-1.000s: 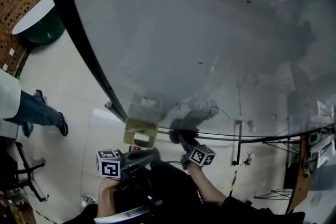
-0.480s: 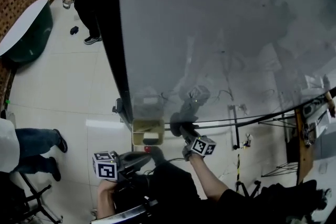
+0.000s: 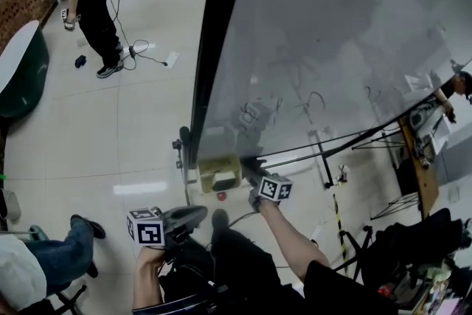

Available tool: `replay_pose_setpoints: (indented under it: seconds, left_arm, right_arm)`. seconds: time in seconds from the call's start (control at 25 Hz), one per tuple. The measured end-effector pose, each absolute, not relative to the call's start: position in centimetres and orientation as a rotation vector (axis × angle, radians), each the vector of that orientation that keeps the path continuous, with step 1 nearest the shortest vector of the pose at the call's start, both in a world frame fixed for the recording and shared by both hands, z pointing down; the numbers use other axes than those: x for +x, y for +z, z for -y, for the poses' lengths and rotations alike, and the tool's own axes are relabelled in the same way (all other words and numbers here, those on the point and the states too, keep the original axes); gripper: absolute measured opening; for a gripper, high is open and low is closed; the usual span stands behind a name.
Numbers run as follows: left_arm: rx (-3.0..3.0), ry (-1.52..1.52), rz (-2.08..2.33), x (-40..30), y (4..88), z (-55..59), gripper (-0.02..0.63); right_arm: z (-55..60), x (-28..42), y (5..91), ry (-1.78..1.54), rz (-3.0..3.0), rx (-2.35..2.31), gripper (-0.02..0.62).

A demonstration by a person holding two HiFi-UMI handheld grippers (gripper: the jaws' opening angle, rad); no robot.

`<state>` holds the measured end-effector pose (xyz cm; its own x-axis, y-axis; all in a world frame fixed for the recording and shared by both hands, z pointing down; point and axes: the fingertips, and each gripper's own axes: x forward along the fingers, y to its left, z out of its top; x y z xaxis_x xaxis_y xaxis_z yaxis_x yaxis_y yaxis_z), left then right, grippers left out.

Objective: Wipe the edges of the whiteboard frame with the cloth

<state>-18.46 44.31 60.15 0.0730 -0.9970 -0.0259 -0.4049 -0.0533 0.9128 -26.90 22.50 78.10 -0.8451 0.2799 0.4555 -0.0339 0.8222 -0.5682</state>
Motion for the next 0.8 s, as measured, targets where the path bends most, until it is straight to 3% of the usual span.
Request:
replay_pose_setpoints:
  seconds: [0.8]
  left_arm:
    - [1.405,-0.991,1.487,-22.0,62.8,-44.7,-0.013]
  right_arm:
    - [-27.4,-27.8,78.4,0.914,2.511,-0.345,0.133]
